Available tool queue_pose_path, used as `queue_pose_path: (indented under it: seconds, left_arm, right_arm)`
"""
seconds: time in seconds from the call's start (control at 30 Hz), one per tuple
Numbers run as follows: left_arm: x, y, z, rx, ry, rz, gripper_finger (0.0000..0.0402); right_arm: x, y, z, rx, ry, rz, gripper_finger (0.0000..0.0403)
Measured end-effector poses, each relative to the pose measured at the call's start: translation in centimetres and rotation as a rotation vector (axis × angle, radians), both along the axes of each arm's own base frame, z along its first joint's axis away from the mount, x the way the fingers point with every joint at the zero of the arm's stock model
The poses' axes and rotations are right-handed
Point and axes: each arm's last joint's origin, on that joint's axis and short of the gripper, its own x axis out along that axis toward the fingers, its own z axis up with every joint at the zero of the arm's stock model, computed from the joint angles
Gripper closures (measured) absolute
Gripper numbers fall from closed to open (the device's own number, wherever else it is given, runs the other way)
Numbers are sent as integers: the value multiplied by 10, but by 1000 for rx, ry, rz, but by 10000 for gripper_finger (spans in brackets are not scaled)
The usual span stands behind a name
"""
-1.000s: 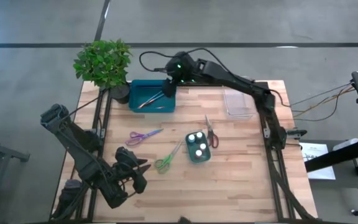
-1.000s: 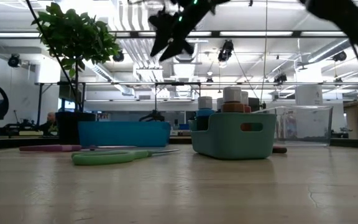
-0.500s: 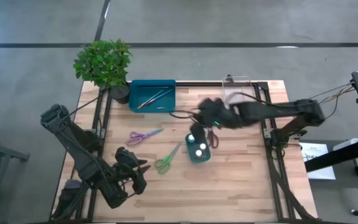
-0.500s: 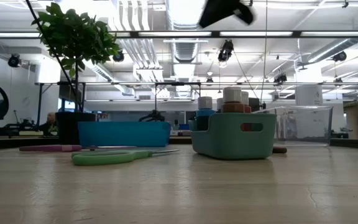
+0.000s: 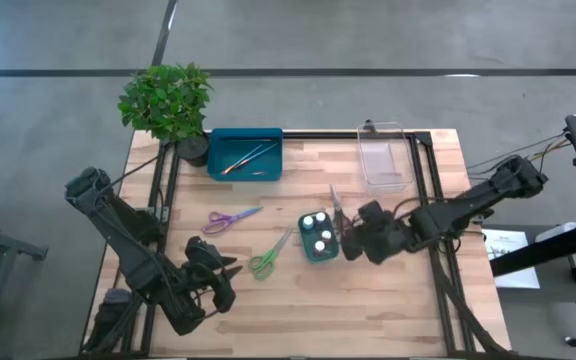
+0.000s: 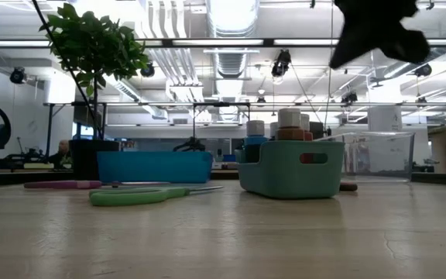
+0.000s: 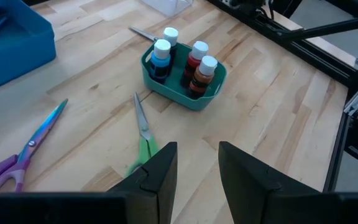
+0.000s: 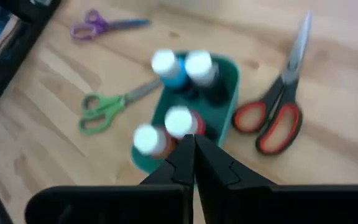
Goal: Pick & Place Paint Supplies
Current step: Adjust the blue bin
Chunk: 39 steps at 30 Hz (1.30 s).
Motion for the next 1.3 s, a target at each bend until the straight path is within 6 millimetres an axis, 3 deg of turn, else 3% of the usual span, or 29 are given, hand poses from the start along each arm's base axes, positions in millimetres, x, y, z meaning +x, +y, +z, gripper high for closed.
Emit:
queue_pose_path:
  seconds: [0.3,0.53,0.87,1.3]
  left_arm:
    - [1,-1,0,-10,-9,0,275]
    - [1,-1,1,-16,-15,-1,275]
    - [1,-3,1,-25,-24,-2,275]
    - [0,-5,1,-28,-27,-10,275]
  right_arm:
    - [-4,9,-50,134,45,-33,395]
    - [2,10,-73,178,111,-59,395]
    - [15,5,-91,178,193,-81,395]
    - [30,8,-99,214,148,-18,395]
